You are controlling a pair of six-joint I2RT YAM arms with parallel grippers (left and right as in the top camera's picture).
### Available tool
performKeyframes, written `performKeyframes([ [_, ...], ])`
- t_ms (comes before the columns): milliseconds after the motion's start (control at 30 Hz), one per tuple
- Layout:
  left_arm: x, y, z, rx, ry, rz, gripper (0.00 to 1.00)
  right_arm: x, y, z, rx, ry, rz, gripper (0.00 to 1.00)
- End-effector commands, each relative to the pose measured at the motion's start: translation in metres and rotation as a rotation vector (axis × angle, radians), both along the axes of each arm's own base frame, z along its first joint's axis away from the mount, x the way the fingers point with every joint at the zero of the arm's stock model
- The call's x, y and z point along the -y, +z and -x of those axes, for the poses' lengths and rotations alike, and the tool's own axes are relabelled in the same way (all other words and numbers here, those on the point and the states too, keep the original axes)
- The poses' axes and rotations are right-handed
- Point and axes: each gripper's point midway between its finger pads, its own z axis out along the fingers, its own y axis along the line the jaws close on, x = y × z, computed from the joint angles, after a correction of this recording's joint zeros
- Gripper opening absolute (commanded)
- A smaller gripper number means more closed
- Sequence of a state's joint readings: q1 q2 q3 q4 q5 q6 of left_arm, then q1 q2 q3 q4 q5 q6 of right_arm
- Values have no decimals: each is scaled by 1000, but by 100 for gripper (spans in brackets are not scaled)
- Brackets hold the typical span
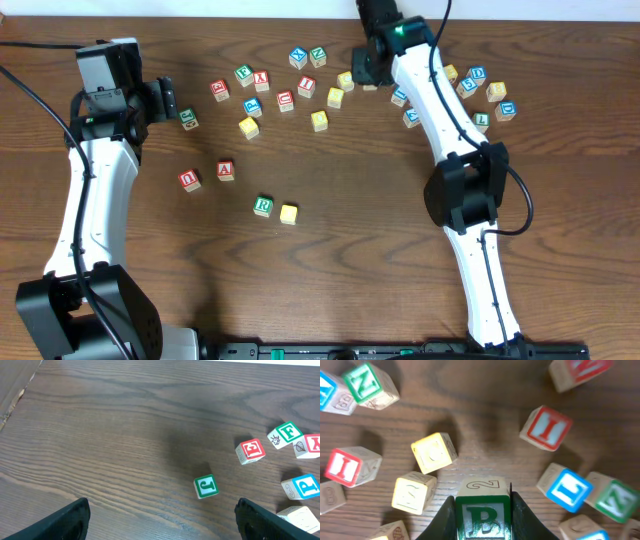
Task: Spell out ROBOT
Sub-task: 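Close the right gripper on the green B block, then lift the green B block out of the pile with the right gripper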
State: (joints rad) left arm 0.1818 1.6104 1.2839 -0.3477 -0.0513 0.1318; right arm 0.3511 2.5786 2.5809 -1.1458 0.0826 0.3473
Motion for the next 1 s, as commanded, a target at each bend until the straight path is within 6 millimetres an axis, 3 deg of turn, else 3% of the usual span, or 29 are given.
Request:
performKeyframes([
  [0, -1, -7, 0, -15, -3, 2, 91, -4, 19, -2, 47, 23, 44, 18],
  [267, -1, -7, 0, -16, -3, 2, 91, -25, 42, 11, 88, 53, 110, 14],
  [567, -1, -7, 0, -16, -3, 2, 91, -70, 63, 32, 144, 122, 142, 9],
  [800, -1, -7, 0, -16, -3, 2, 91, -81, 97, 39, 213, 167, 139, 10],
  [967, -1, -8, 1, -20, -3, 3, 91, -75, 105, 42, 215, 168, 158, 9],
])
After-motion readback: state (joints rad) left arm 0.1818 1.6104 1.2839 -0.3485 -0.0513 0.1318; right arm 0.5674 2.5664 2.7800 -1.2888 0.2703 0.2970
